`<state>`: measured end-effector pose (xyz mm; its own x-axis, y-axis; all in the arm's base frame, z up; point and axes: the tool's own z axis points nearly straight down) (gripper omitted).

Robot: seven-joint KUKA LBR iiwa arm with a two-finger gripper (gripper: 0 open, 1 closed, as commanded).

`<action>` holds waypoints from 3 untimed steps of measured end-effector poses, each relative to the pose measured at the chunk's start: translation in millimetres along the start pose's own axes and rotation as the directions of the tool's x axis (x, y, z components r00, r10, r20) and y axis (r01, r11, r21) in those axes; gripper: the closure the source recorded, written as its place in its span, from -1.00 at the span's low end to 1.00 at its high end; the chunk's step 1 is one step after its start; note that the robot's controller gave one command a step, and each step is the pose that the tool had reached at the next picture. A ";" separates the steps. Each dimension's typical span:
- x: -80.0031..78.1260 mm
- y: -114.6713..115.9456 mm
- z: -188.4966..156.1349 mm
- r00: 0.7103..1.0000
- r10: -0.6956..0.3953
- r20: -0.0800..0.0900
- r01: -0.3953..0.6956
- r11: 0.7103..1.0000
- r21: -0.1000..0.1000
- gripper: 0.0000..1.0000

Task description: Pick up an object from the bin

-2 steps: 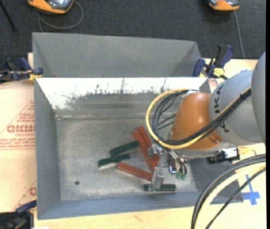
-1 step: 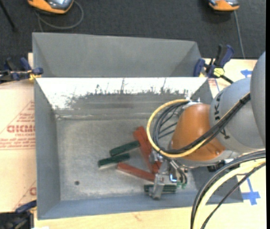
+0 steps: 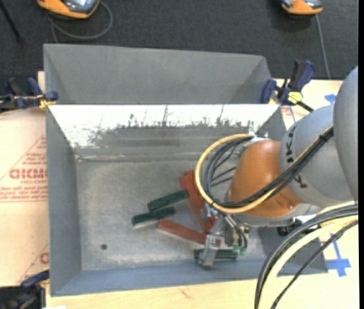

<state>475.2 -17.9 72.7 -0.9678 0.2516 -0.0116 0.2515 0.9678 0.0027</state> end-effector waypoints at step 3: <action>0.5 -4.0 -22.6 0.997 -0.081 -0.008 0.081 0.997 0.003 -1.00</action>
Offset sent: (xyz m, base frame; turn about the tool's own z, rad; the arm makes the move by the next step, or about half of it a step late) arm 0.0000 0.0000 0.0000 0.0000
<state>473.4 -21.7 95.3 -0.9850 0.1723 -0.0036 0.1724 0.9850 -0.0015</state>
